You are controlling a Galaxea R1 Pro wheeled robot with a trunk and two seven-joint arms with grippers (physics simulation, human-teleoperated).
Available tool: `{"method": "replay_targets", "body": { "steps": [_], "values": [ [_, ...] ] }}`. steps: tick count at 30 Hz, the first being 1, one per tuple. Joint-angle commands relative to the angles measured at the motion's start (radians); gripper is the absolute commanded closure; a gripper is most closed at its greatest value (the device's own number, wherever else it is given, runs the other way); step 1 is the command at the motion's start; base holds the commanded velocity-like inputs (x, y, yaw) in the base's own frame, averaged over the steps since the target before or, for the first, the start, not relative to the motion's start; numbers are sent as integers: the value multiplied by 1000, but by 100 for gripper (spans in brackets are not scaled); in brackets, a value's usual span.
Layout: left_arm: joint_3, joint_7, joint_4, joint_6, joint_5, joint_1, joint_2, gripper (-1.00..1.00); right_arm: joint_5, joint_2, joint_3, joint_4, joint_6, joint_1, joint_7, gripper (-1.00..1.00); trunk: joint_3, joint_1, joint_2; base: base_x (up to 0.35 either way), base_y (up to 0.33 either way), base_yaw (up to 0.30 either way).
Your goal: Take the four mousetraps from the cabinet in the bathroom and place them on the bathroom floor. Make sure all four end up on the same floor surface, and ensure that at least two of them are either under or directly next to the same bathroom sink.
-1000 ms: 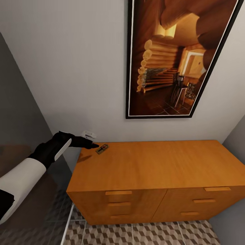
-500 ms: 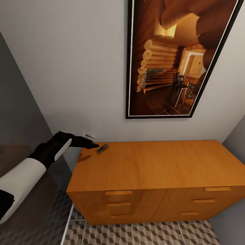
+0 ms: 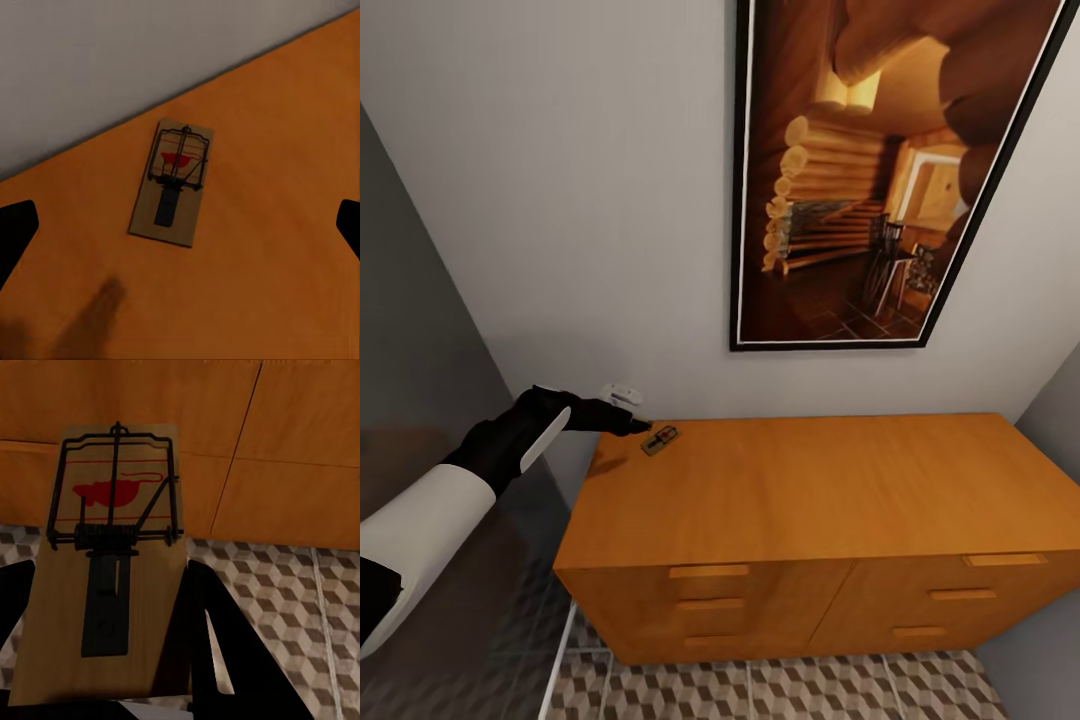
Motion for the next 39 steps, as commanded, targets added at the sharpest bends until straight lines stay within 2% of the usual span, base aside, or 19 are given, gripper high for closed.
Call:
{"method": "replay_targets", "body": {
  "steps": [1, 28, 39],
  "values": [
    [-3, 1, -1, 3, 6, -1, 1, -100, -12, 0, 9, 1, -4, -1, -2, 100, -2, 1, -2, 174, 0, 0],
    [-6, 1, 21, -7, 6, -1, 1, -100, -11, 0, 9, 1, -4, -1, -2, 100, -2, 1, -2, 27, 0, 0],
    [-26, 1, 39, -8, 6, -1, 0, -100, -11, 1, 9, 1, -4, -1, -2, 100, -16, 1, -2, 0, 0, 0]
  ]
}}
